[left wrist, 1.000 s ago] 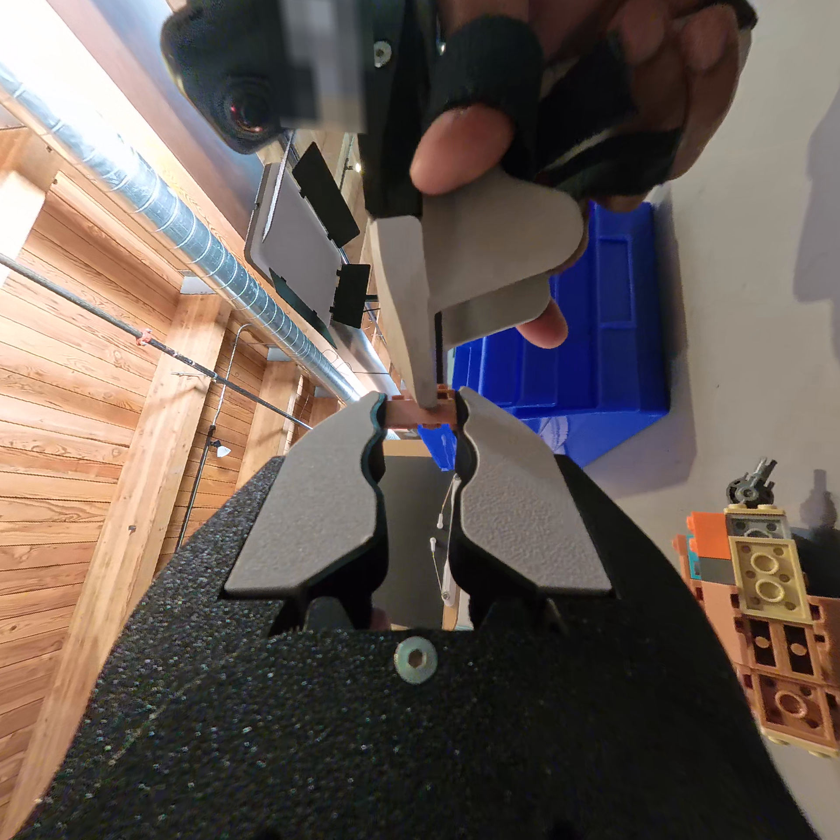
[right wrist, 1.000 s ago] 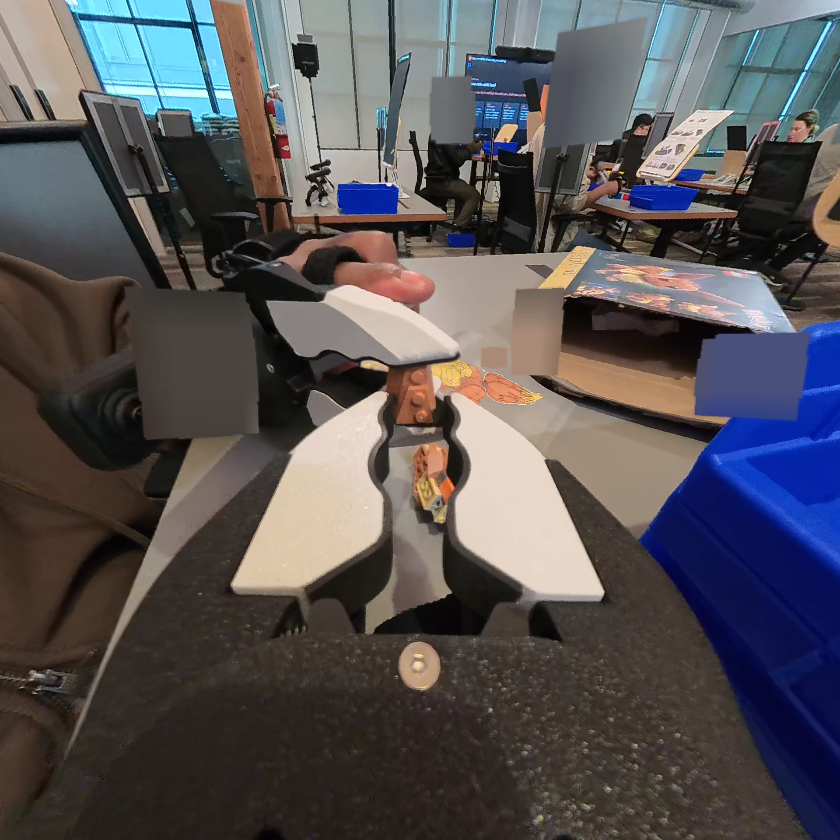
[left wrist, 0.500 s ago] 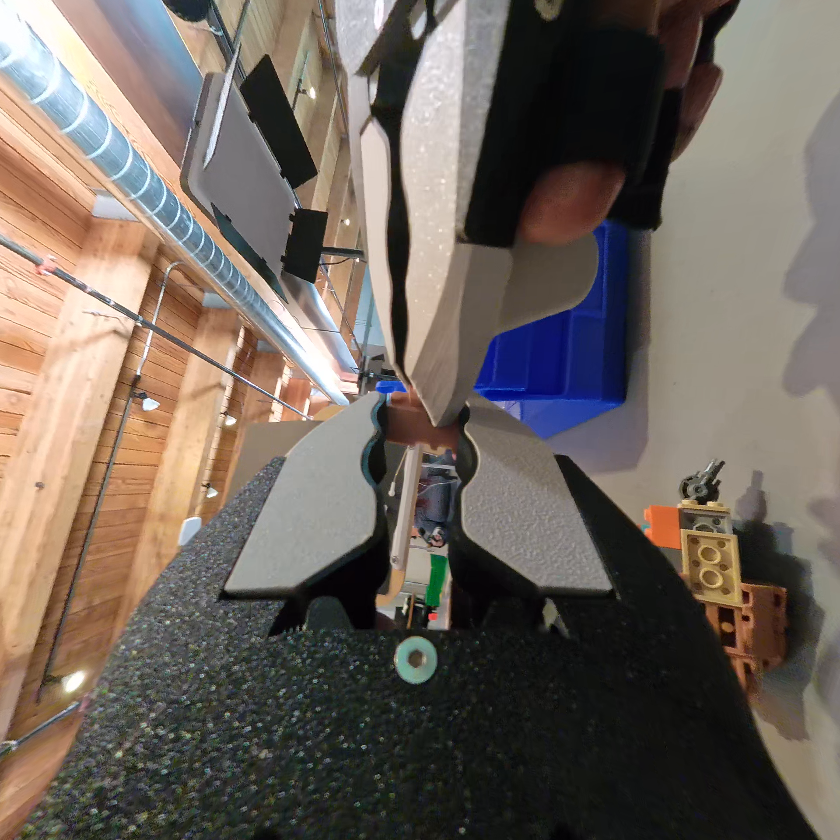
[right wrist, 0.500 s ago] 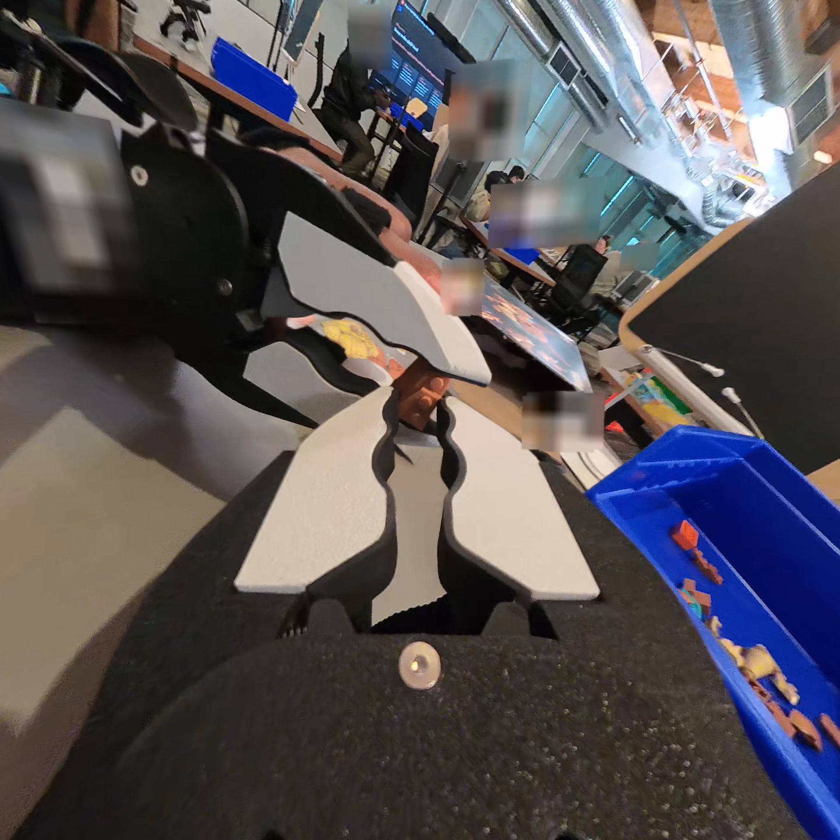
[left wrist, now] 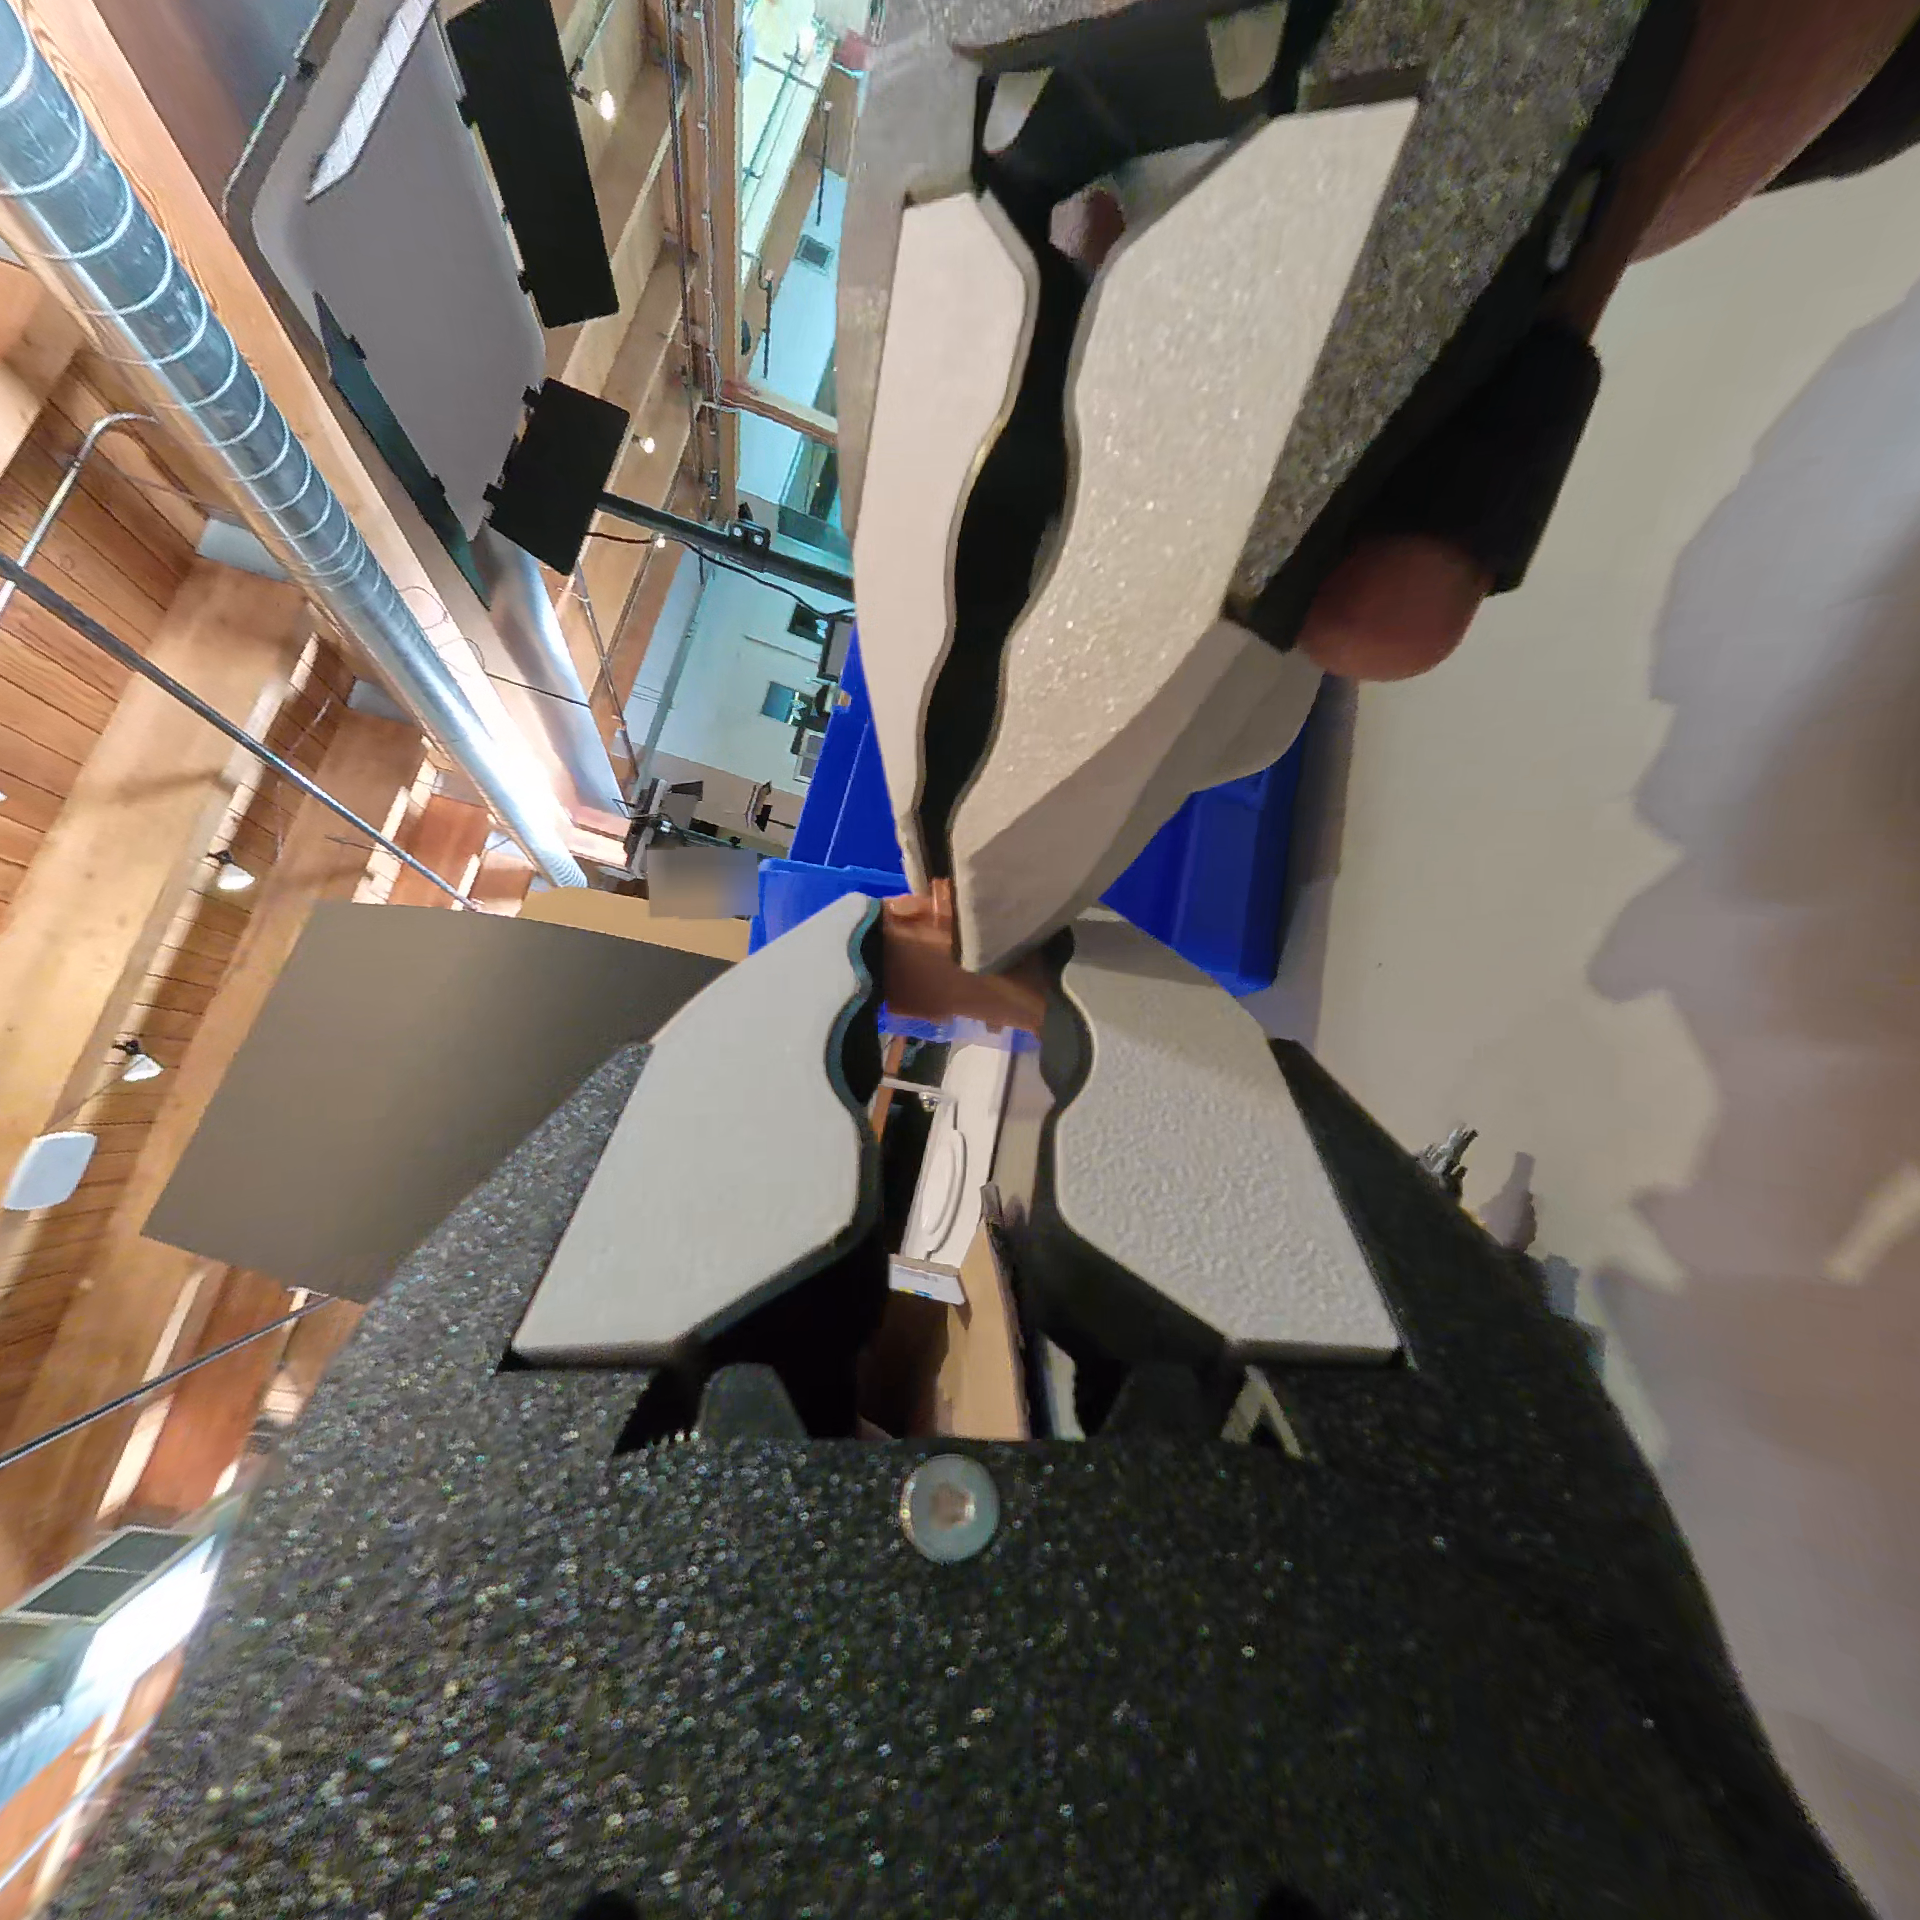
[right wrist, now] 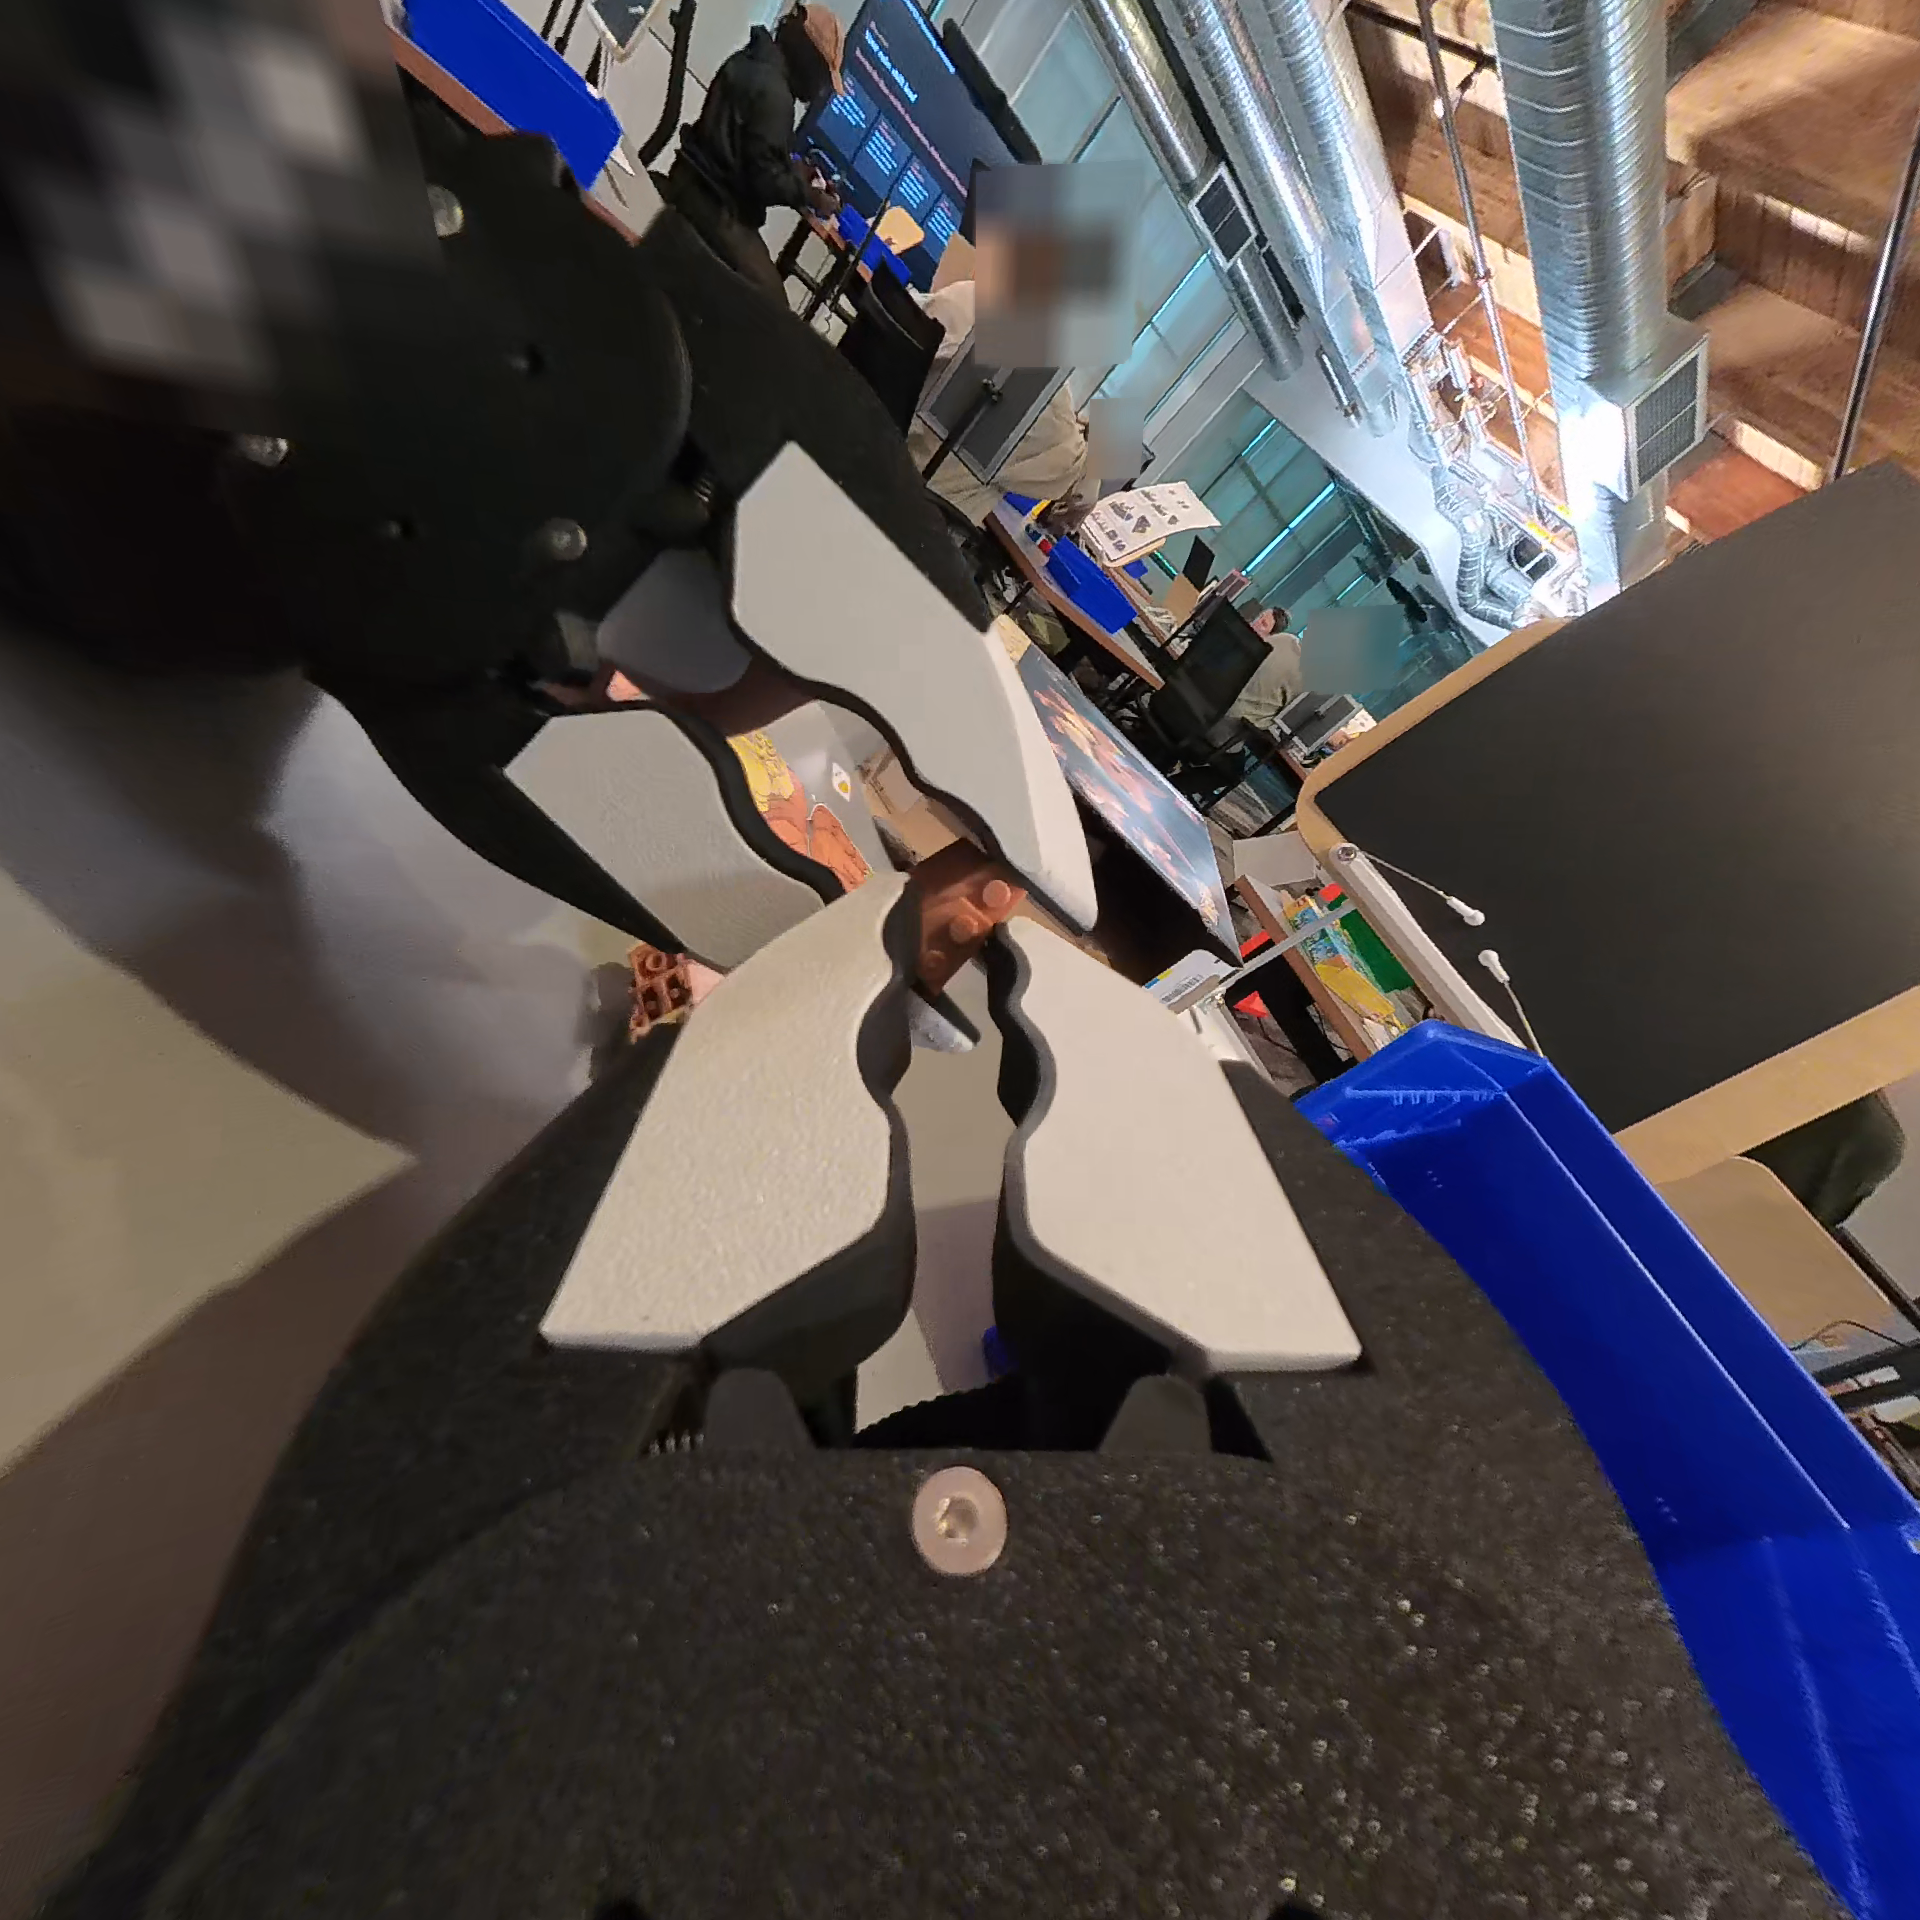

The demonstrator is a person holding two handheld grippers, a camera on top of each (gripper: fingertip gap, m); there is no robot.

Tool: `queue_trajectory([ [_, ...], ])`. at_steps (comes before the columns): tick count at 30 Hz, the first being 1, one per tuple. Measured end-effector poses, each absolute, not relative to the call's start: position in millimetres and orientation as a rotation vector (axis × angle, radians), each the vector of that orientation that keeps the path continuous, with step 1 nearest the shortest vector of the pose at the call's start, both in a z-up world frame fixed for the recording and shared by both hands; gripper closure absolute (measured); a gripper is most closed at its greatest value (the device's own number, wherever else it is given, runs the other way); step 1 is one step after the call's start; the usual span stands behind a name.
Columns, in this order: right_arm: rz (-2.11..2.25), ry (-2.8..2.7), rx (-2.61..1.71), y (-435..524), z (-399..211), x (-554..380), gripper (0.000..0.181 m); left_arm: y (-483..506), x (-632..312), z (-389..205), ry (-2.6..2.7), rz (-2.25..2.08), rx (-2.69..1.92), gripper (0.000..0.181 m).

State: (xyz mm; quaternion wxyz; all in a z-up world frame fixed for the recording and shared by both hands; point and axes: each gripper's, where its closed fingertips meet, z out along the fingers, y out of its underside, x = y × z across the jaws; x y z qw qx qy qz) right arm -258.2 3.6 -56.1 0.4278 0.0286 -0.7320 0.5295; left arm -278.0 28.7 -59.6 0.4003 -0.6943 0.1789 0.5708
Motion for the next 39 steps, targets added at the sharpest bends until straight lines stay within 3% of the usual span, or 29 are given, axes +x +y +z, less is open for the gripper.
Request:
queue_trajectory([
  [1,1.321,-1.823,0.068,4,-56,-259,0.169,29,-278,-61,0.443,1.429,-1.769,0.154],
  [2,1.325,-1.776,0.048,7,-50,-260,0.181,28,-282,-69,0.437,1.402,-1.828,0.154],
  [10,1.358,-1.741,0.052,15,-44,-261,0.181,28,-284,-68,0.316,1.214,-1.840,0.154],
  [22,1.122,-1.651,0.528,14,-64,-235,0.164,29,-238,-85,0.080,0.030,-1.900,0.154],
  [34,0.957,-1.624,0.697,9,-81,-227,0.155,26,-208,-91,0.055,-0.347,-1.914,0.153],
  [39,0.924,-1.610,0.760,-2,-91,-220,0.167,30,-203,-98,-0.012,-0.446,-1.945,0.151],
])
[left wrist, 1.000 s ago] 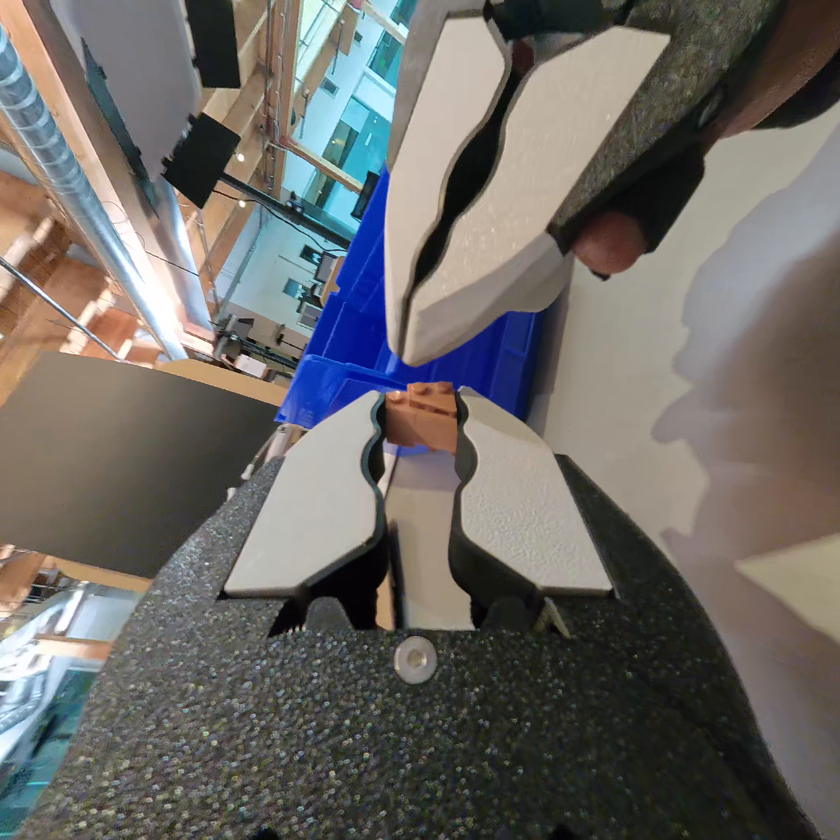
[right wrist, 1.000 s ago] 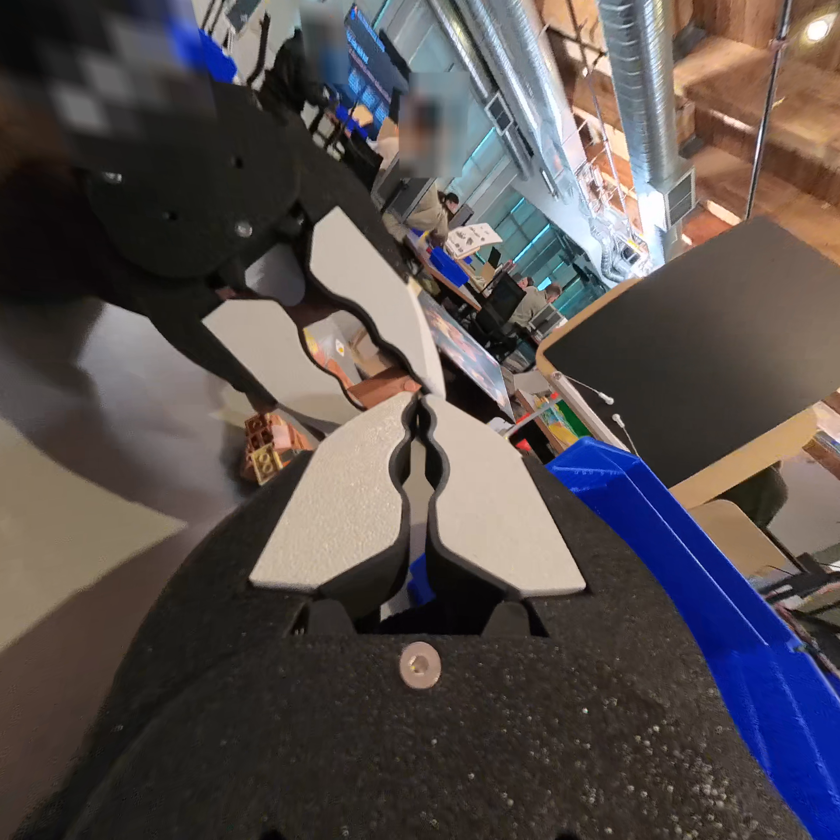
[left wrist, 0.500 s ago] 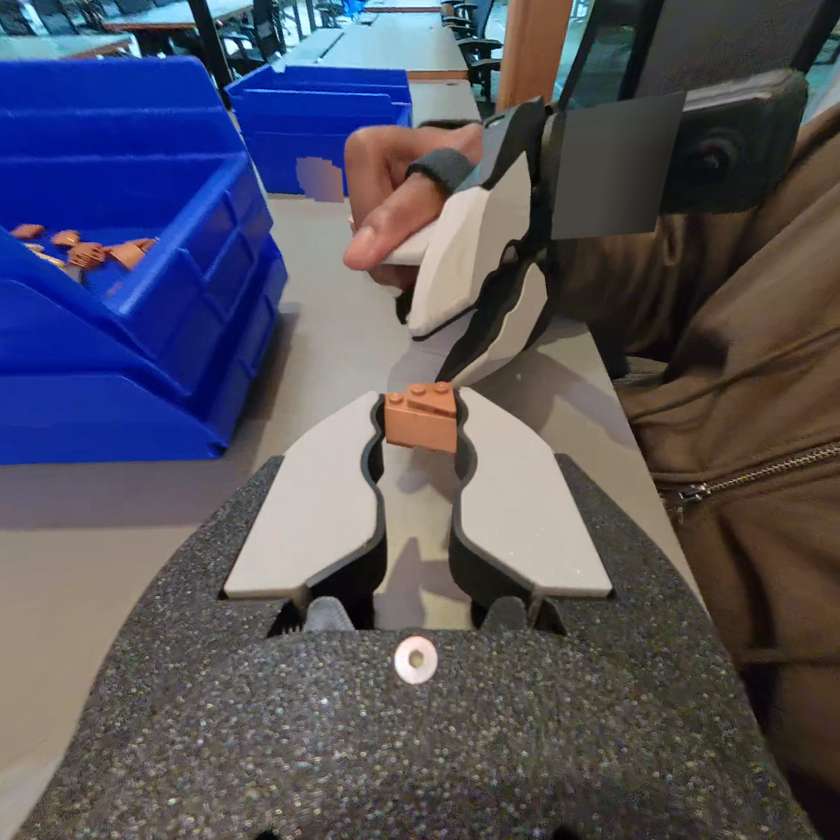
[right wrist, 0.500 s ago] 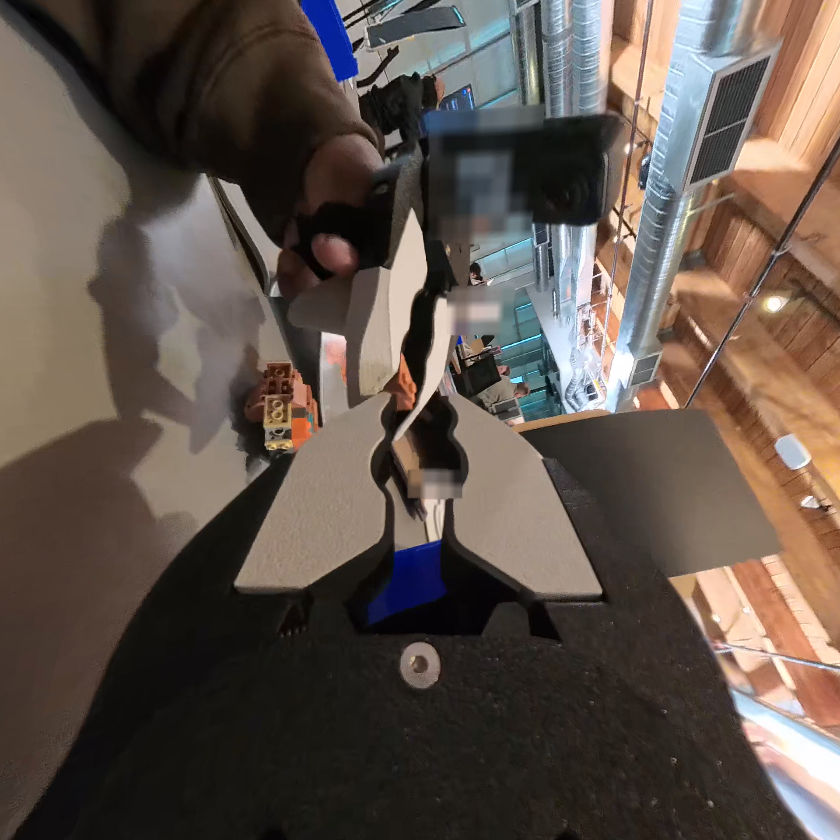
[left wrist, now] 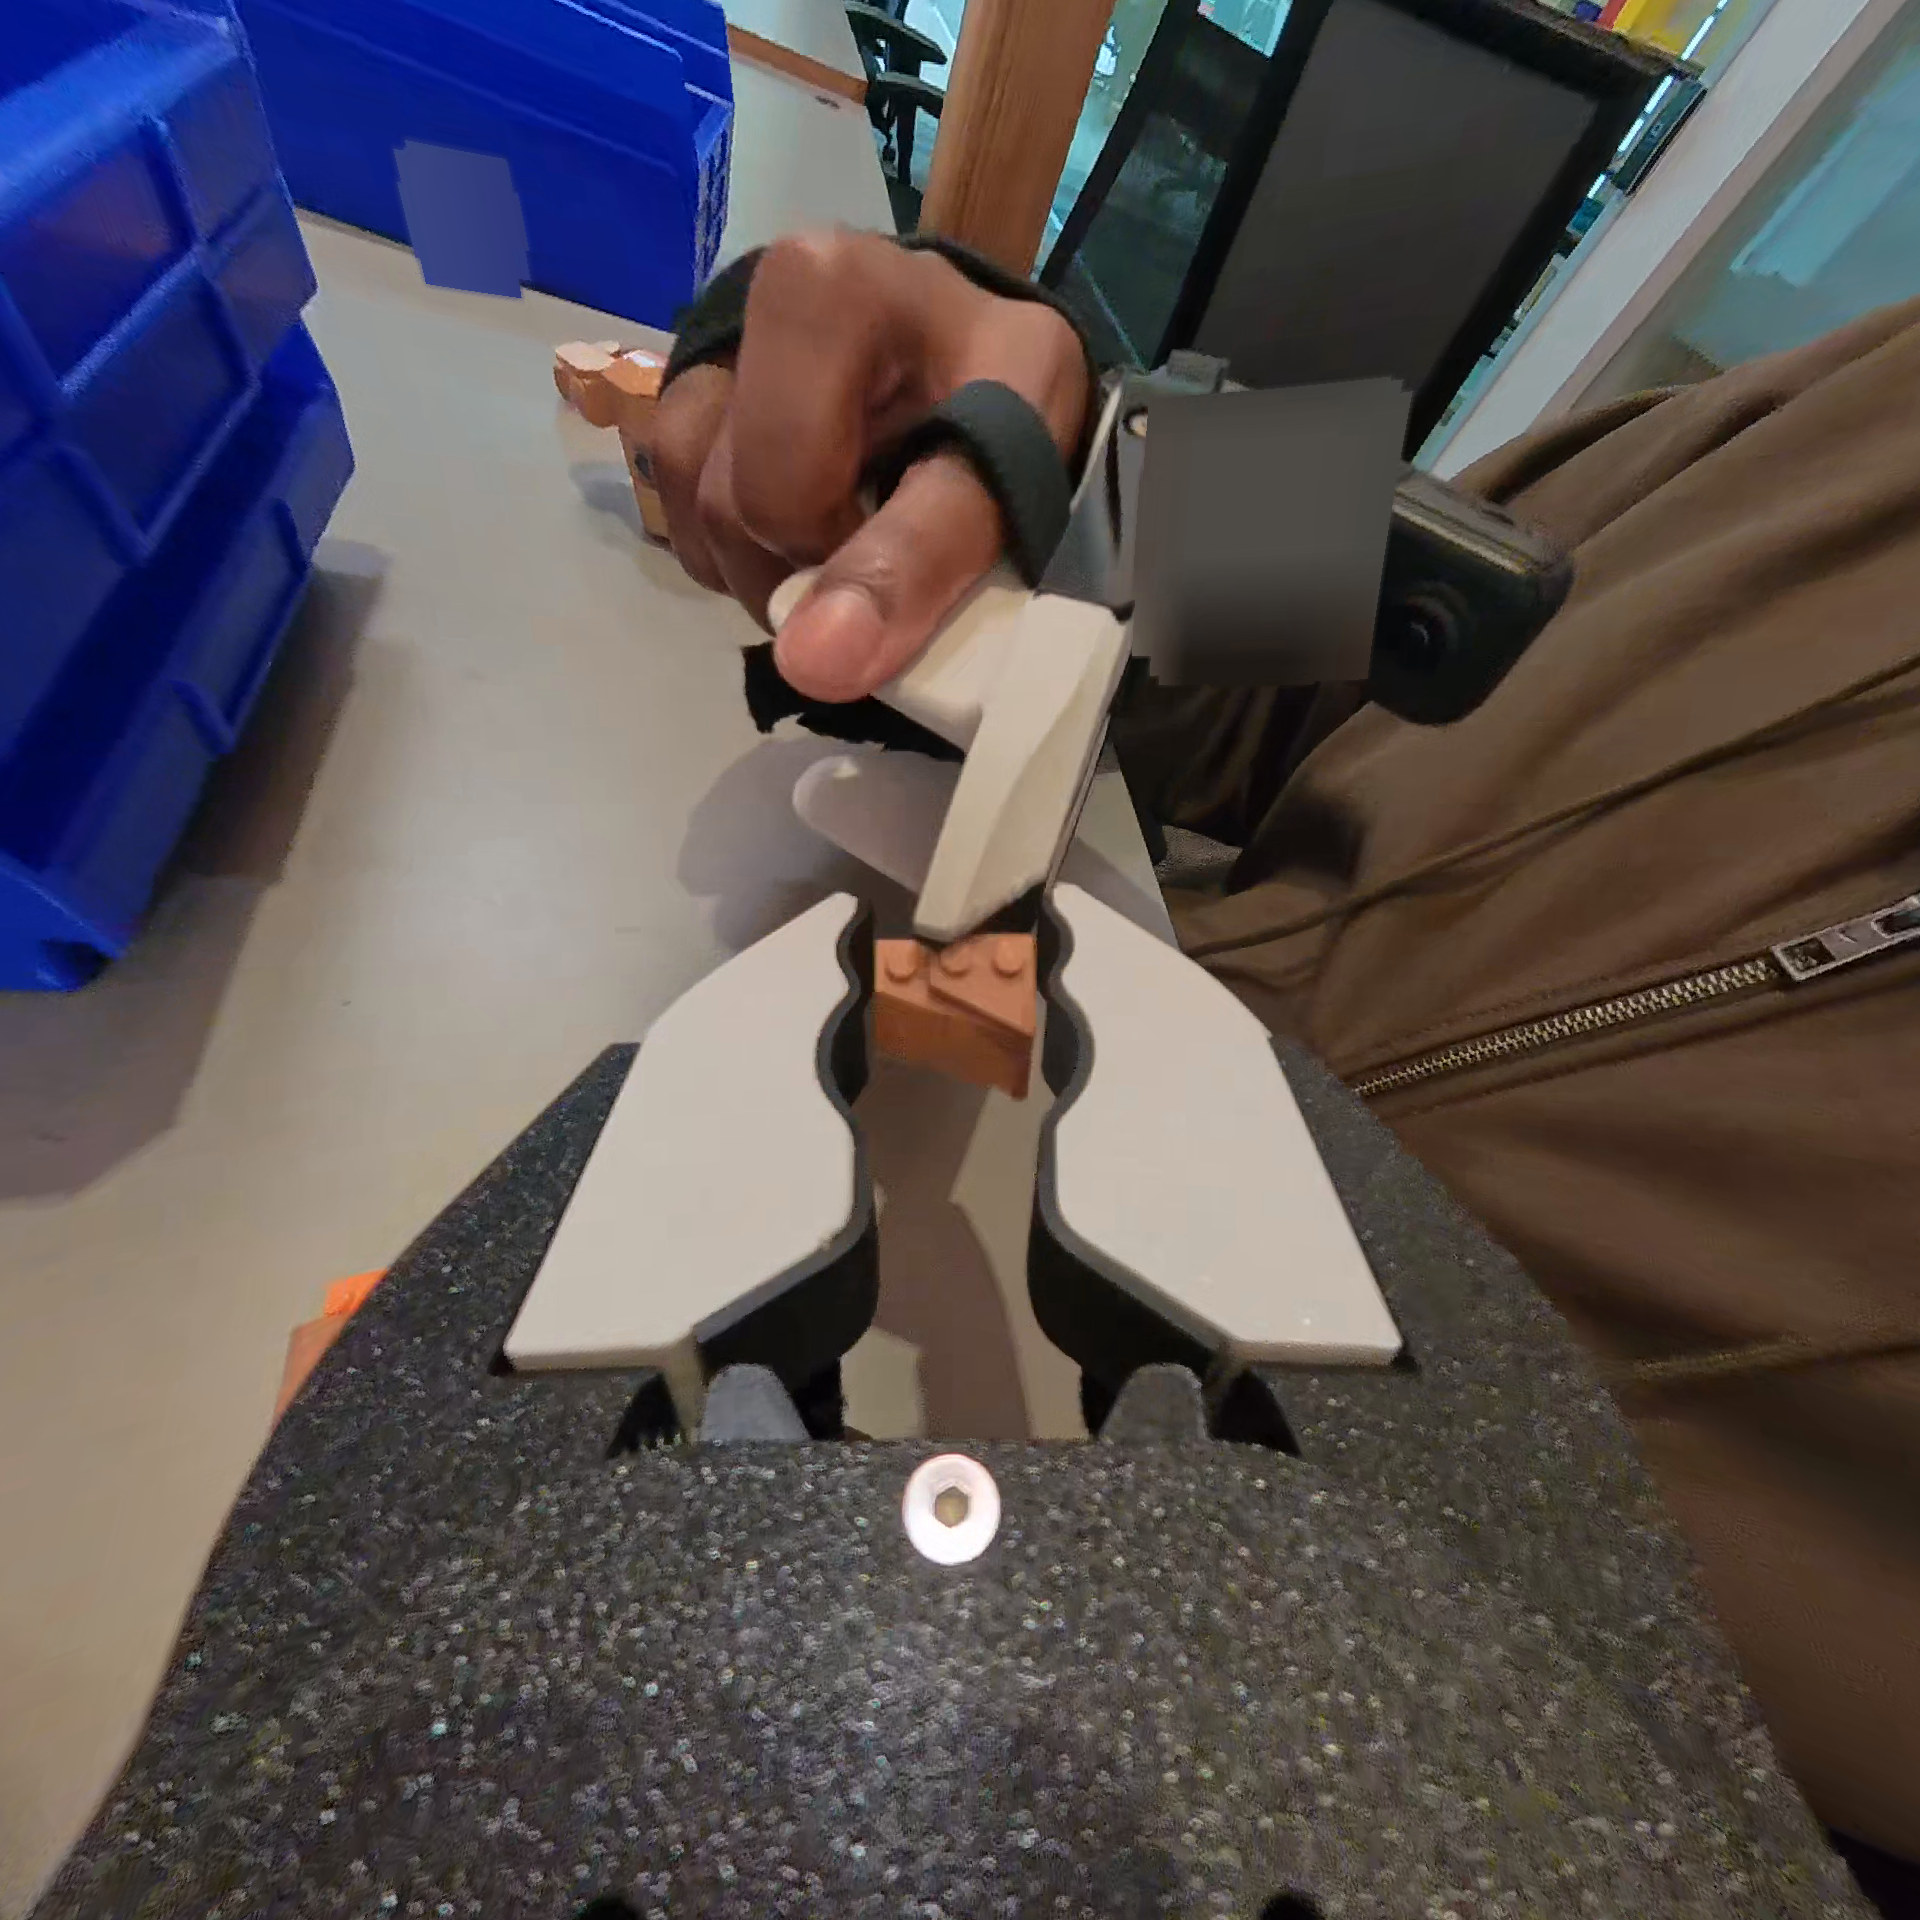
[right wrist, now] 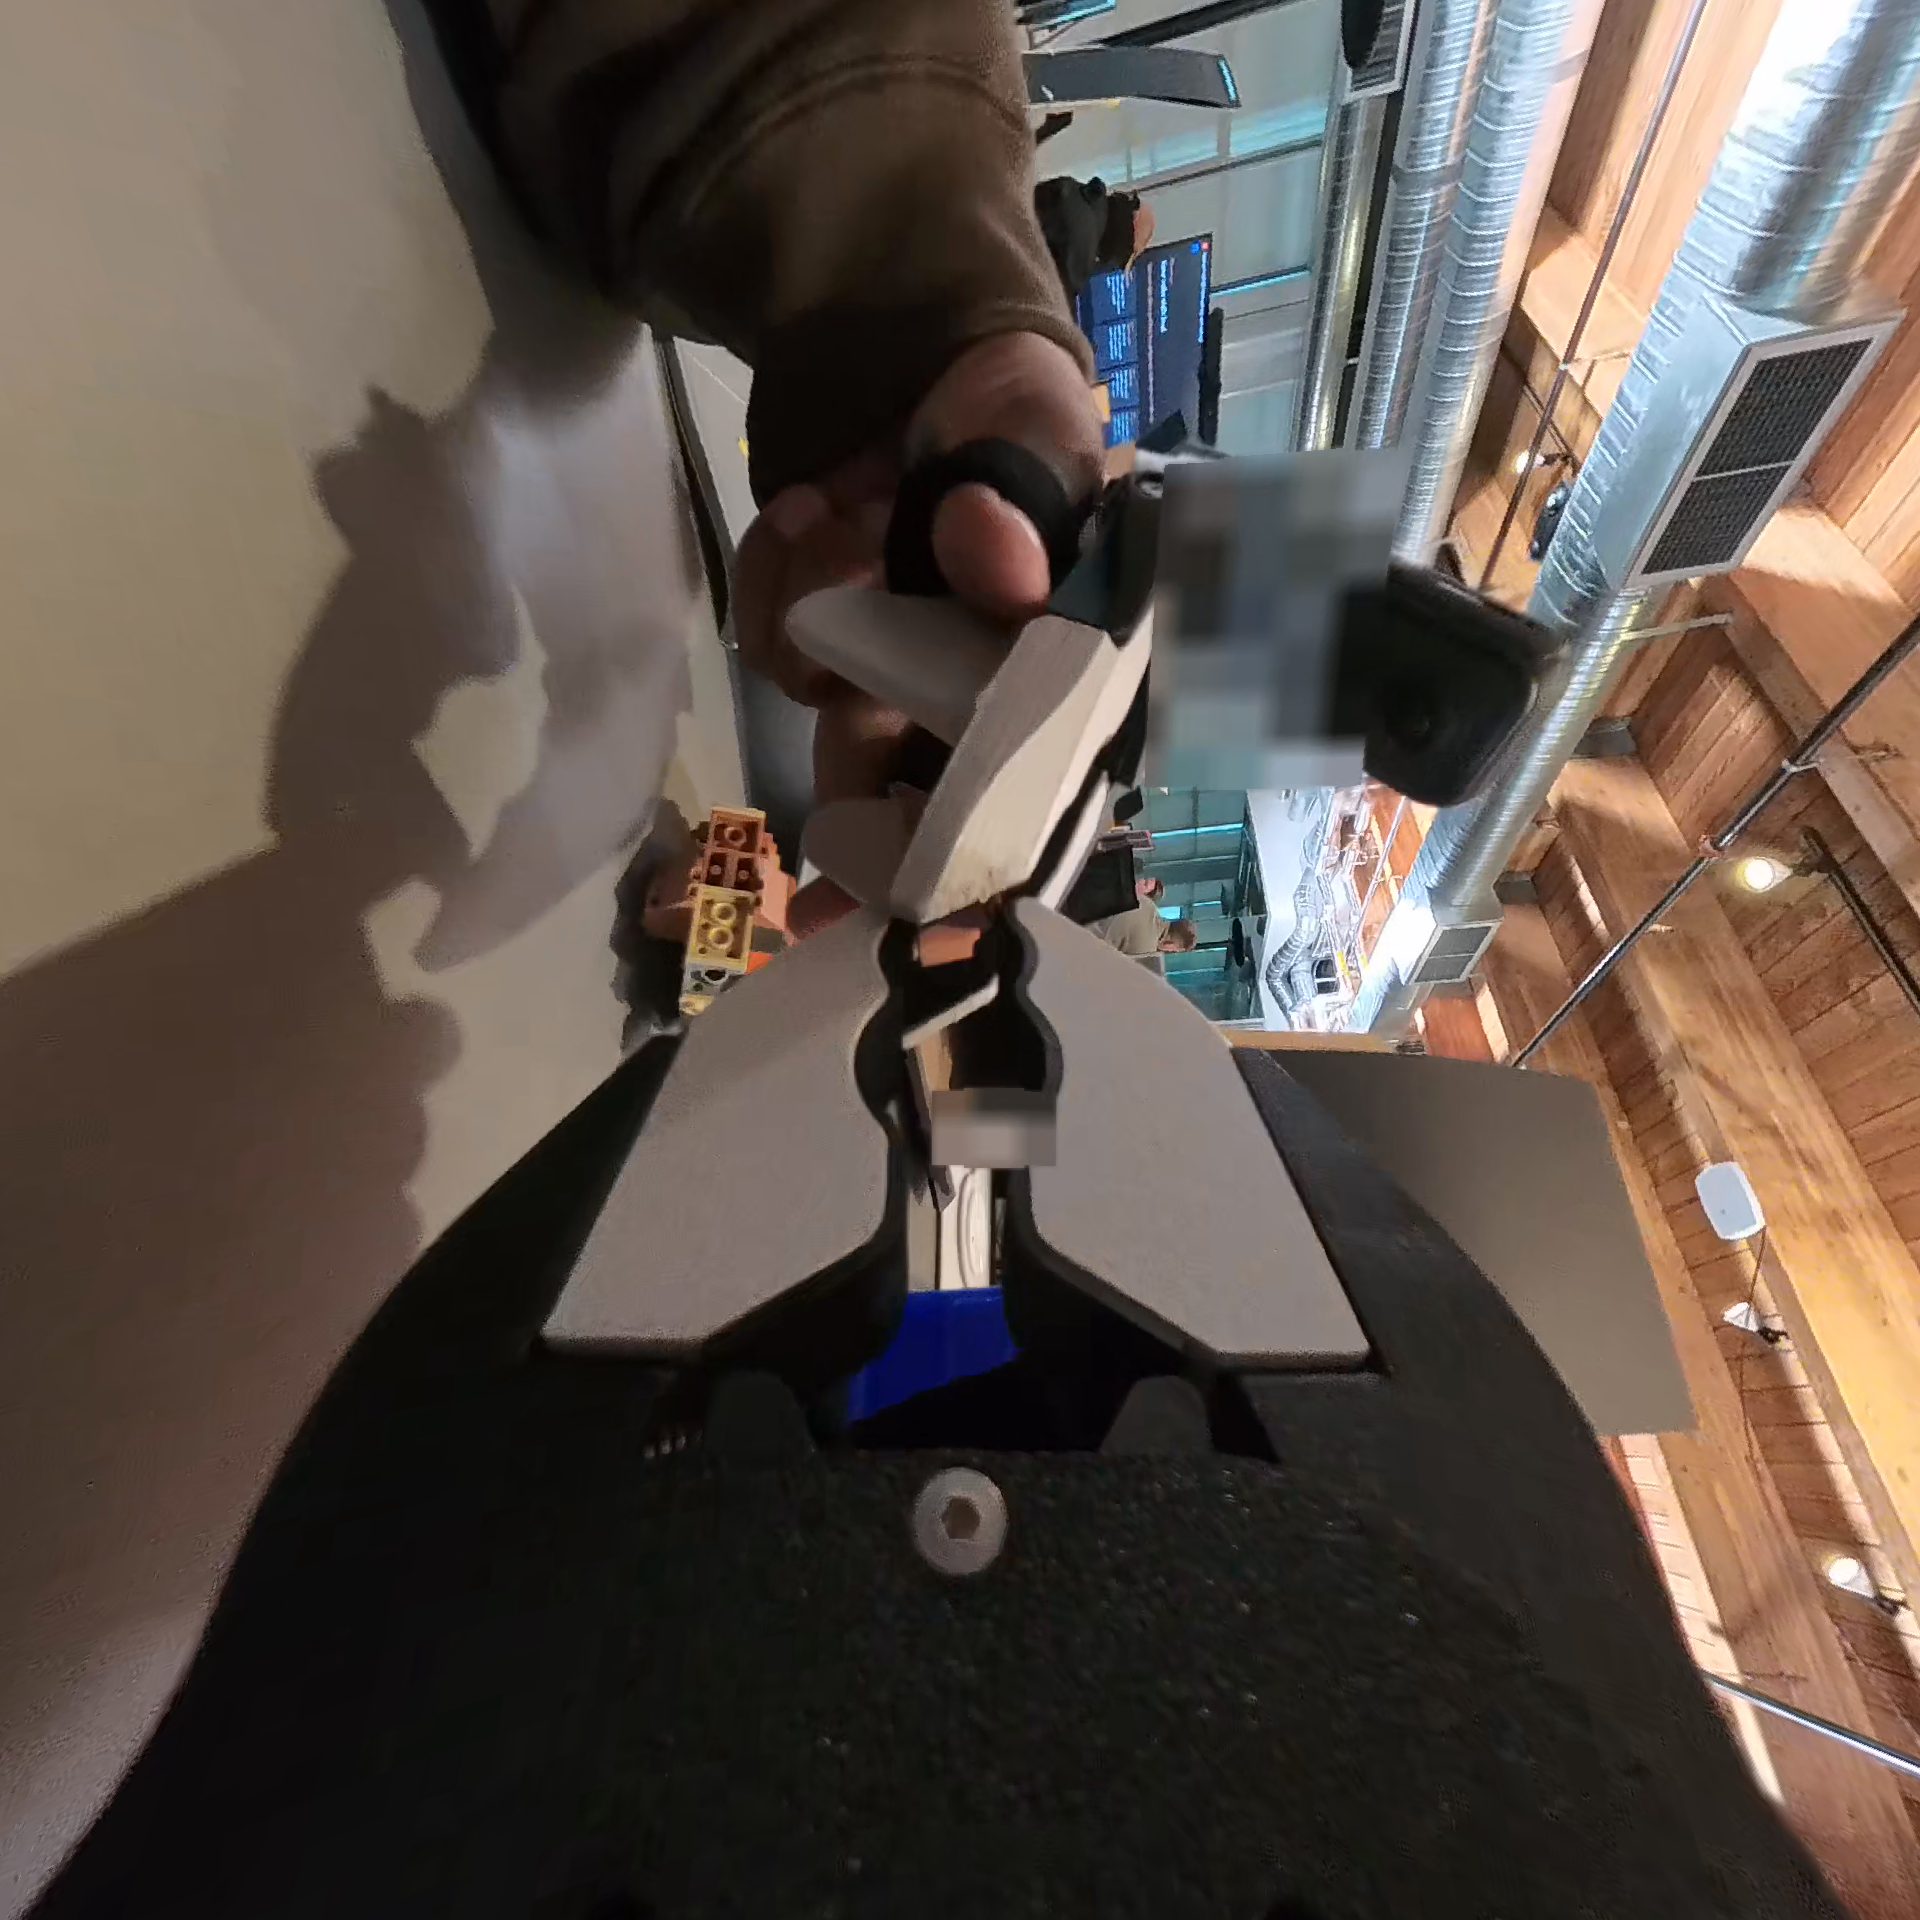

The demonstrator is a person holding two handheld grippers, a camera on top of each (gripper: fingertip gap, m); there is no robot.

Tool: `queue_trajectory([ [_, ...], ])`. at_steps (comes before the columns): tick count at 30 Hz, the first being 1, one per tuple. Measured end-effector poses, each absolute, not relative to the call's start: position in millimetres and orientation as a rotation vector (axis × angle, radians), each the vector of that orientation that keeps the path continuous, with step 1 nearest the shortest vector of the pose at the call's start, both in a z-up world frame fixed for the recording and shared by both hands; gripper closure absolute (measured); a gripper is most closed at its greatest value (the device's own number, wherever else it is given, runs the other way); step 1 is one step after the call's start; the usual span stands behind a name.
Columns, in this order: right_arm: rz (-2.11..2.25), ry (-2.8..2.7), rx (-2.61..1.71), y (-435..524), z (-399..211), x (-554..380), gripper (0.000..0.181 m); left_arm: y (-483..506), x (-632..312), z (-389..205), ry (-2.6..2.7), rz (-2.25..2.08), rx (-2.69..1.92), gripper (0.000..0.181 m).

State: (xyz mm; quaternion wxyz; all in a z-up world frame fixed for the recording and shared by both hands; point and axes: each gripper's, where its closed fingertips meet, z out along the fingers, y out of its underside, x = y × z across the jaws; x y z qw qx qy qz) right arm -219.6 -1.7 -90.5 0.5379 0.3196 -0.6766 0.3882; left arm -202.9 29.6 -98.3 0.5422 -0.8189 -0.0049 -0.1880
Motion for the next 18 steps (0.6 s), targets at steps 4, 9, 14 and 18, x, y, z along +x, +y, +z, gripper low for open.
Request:
queue_trajectory([
  [4,0.960,-1.591,0.645,-3,-80,-228,0.168,32,-211,-100,-0.042,-0.375,-1.957,0.133],
  [9,1.152,-1.624,0.332,10,-53,-248,0.168,28,-246,-74,-0.049,-0.027,-1.844,0.122],
  [14,1.494,-1.875,-0.057,18,-55,-265,0.168,12,-269,-40,0.243,0.758,-1.704,0.131],
  [18,1.757,-2.028,-0.276,18,-59,-266,0.168,11,-265,-42,0.593,1.267,-1.629,0.136],
])
